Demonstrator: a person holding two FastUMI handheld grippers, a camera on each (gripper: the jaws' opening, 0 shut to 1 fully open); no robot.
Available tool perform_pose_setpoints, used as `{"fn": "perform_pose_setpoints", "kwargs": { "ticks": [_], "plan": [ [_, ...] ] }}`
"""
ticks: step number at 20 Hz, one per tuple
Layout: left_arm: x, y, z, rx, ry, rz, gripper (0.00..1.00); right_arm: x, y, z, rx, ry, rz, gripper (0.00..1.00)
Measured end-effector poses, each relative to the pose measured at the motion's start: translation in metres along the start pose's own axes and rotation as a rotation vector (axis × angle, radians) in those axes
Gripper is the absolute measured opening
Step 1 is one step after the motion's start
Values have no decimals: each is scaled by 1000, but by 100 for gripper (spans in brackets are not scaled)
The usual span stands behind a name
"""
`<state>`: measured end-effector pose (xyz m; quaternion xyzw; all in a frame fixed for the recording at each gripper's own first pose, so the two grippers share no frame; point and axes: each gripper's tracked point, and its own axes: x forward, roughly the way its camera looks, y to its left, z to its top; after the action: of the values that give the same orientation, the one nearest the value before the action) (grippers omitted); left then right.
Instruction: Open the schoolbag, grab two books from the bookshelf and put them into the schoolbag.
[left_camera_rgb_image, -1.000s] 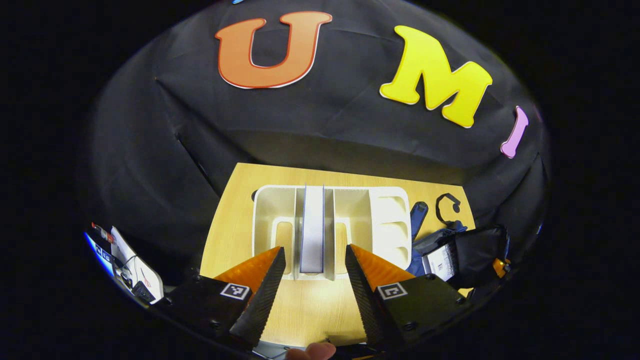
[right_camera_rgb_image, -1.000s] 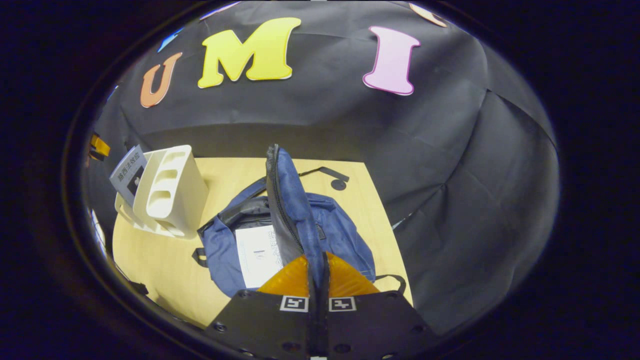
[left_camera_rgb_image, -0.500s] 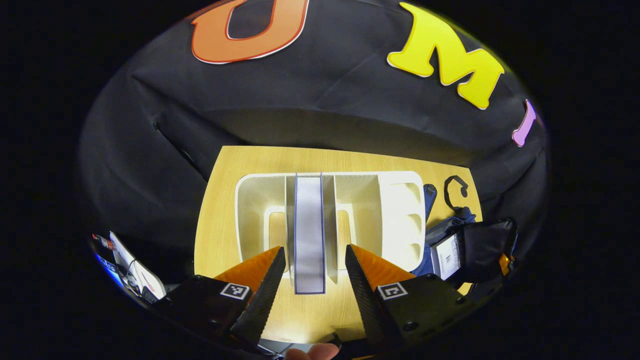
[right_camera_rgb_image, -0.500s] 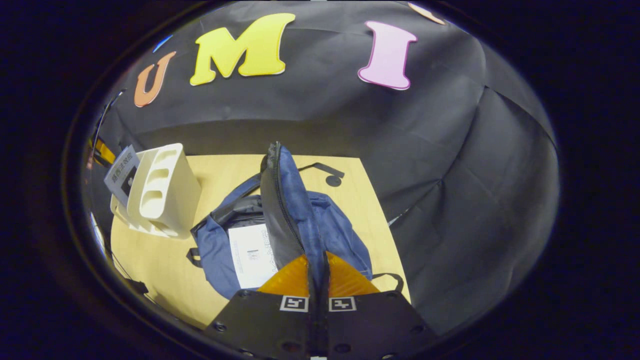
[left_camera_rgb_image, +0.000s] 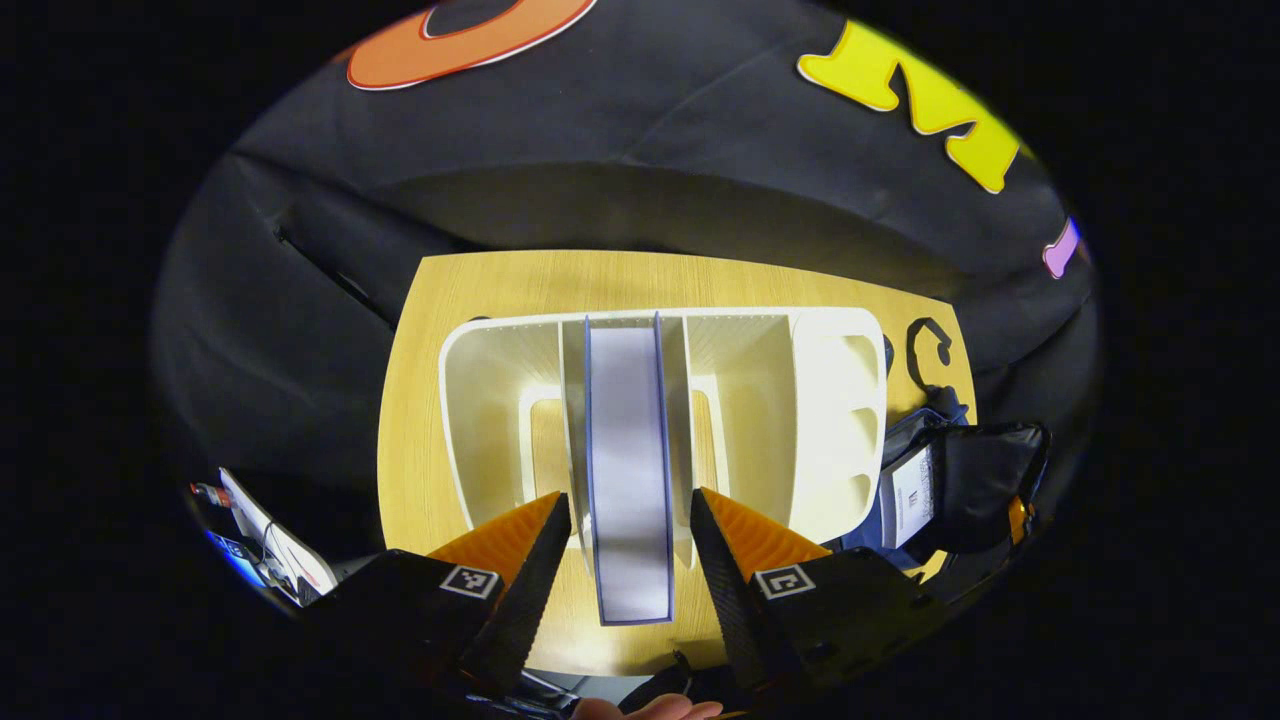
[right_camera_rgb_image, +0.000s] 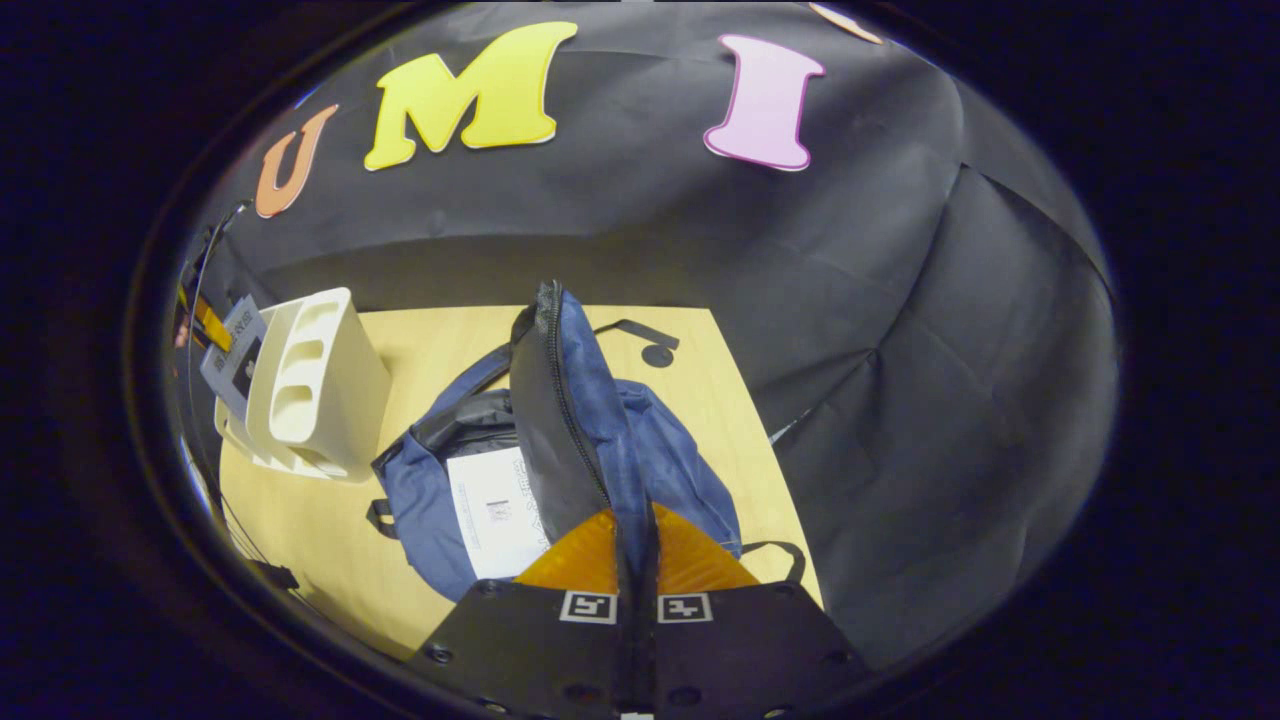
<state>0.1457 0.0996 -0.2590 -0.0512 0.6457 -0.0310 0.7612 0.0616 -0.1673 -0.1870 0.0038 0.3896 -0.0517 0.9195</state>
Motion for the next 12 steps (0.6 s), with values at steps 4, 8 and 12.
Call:
{"fn": "perform_pose_setpoints", "kwargs": {
  "ticks": [4,8,12],
  "plan": [
    [8,3,-1,20,39,14,75,1,0,-1,7,2,-5,0],
    [14,6,-1,30,68,24,65,2,0,-3,18,4,-3,0],
    [17,8,0,19,78,42,42,2,-2,-2,22,1,-2,0]
  ]
}}
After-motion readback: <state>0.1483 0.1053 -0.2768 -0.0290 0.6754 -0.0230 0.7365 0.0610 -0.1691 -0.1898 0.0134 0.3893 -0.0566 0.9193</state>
